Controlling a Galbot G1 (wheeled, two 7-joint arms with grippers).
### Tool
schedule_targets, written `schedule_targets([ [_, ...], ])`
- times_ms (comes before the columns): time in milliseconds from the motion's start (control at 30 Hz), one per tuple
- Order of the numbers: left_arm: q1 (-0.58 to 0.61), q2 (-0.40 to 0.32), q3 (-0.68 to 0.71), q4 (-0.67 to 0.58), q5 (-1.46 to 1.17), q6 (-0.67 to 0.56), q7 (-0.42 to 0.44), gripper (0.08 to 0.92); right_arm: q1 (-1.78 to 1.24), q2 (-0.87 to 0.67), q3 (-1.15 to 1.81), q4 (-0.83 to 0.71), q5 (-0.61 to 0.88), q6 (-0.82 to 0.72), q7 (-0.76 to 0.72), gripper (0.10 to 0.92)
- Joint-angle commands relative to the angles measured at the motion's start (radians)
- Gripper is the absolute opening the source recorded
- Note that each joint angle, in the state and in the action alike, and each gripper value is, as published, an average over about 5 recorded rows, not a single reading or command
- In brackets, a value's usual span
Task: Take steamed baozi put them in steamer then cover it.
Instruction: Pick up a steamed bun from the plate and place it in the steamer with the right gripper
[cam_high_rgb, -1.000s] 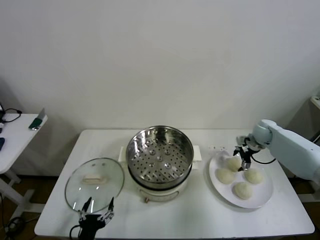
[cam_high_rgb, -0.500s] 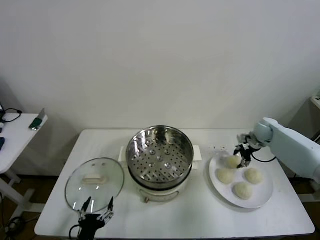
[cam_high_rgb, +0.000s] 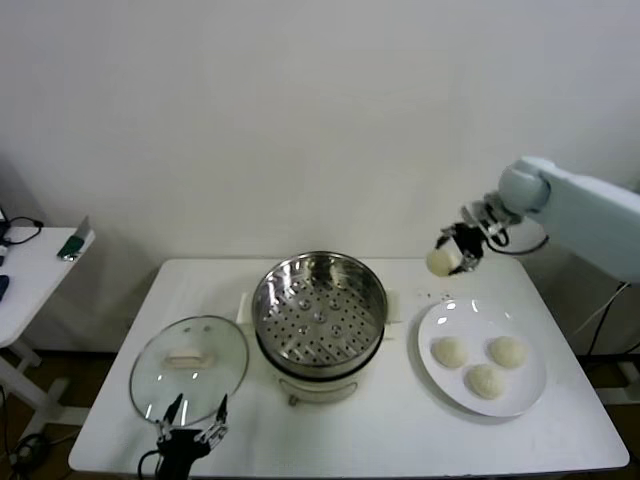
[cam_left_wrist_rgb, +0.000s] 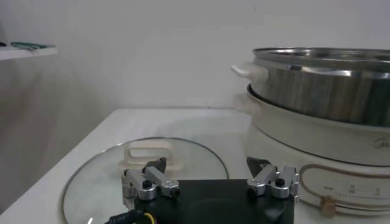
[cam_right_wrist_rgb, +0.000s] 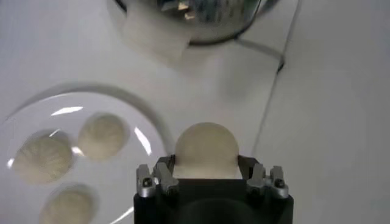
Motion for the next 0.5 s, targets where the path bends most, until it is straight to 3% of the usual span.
schedule_targets([
  [33, -0.001, 0.001, 0.001, -0.002, 0.002, 0.001, 0.0, 0.823, 0.29, 0.212, -0.157, 0.214, 0.061, 0.194, 0.01, 0.687],
  [233, 0.004, -0.002, 0.001, -0.002, 0.007, -0.003, -0.003, 0.823, 0.153, 0.327, -0.138, 0.217, -0.131, 0.275, 0.047, 0.687],
  [500, 0.015, -0.013, 0.006, -0.012, 0.022, -0.01, -0.006, 0.823, -0.088, 0.38, -0.072, 0.026, -0.422, 0.365, 0.125, 0.687],
])
